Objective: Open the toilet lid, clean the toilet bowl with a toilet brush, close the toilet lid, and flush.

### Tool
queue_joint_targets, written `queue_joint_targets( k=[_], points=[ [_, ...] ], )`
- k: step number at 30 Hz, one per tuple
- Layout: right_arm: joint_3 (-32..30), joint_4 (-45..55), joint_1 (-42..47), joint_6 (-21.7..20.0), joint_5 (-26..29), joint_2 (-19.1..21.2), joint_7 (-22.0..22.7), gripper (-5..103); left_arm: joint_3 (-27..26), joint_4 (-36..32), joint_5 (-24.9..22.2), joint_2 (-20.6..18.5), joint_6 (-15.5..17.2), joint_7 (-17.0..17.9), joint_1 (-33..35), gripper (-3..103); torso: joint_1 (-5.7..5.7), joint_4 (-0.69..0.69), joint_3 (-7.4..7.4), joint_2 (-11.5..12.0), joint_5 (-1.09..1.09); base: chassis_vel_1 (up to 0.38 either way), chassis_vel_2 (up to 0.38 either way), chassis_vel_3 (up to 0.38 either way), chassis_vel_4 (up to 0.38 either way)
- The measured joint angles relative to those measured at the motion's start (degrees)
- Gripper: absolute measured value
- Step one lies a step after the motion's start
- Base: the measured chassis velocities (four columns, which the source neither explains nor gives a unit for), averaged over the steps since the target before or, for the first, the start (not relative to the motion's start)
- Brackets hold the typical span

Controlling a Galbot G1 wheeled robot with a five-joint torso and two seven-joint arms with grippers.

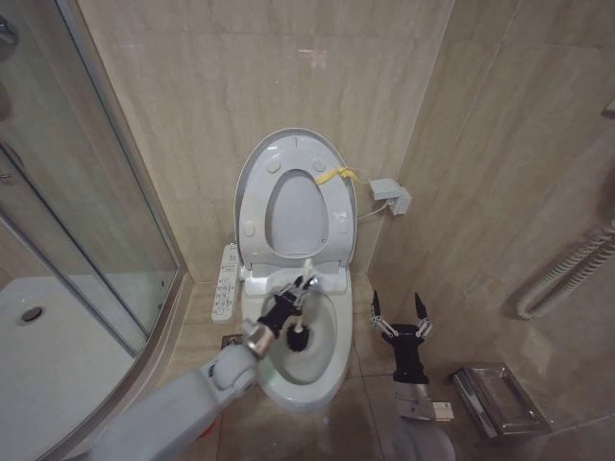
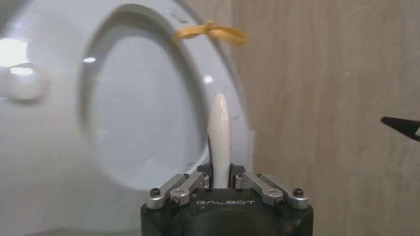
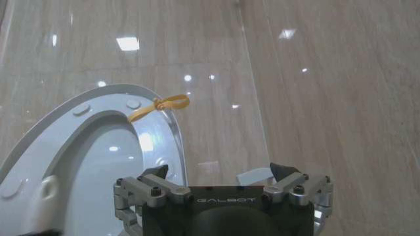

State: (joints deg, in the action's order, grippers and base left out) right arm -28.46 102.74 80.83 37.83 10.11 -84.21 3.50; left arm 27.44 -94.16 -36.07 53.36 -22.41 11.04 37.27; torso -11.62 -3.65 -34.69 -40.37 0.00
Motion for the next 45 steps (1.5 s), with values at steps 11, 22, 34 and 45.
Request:
queue_joint_targets(
  k=[11,22,34,45],
  points=[
    [1.37,-1.48,-2.36,-0.62,0.91,0.68,0.26,100,-22.07,-5.36,10.84,7.53,-0.32,-3.28,17.93,16,0.00,-0.03,0.00,0.00,-0.01,0.000,0.000,0.000,0.000],
    [2.71,-2.58,-4.20,-1.10,1.99,1.57,0.27,100,-38.17,-9.34,18.67,19.10,-3.57,-9.09,32.88,16,0.00,-0.02,0.00,0.00,0.00,0.000,0.000,0.000,0.000],
    [3.37,-2.62,-4.20,-0.98,2.81,1.79,0.15,100,-47.95,-19.89,22.23,22.34,-4.57,-12.57,39.37,16,0.00,-0.04,0.00,0.00,0.00,0.000,0.000,0.000,0.000],
    [4.00,-1.93,-3.84,-0.28,3.60,1.54,-0.26,100,-66.90,-34.11,21.60,21.75,-3.76,-10.40,55.57,16,0.00,-0.01,0.00,0.00,-0.01,0.000,0.000,0.000,0.000]
  ],
)
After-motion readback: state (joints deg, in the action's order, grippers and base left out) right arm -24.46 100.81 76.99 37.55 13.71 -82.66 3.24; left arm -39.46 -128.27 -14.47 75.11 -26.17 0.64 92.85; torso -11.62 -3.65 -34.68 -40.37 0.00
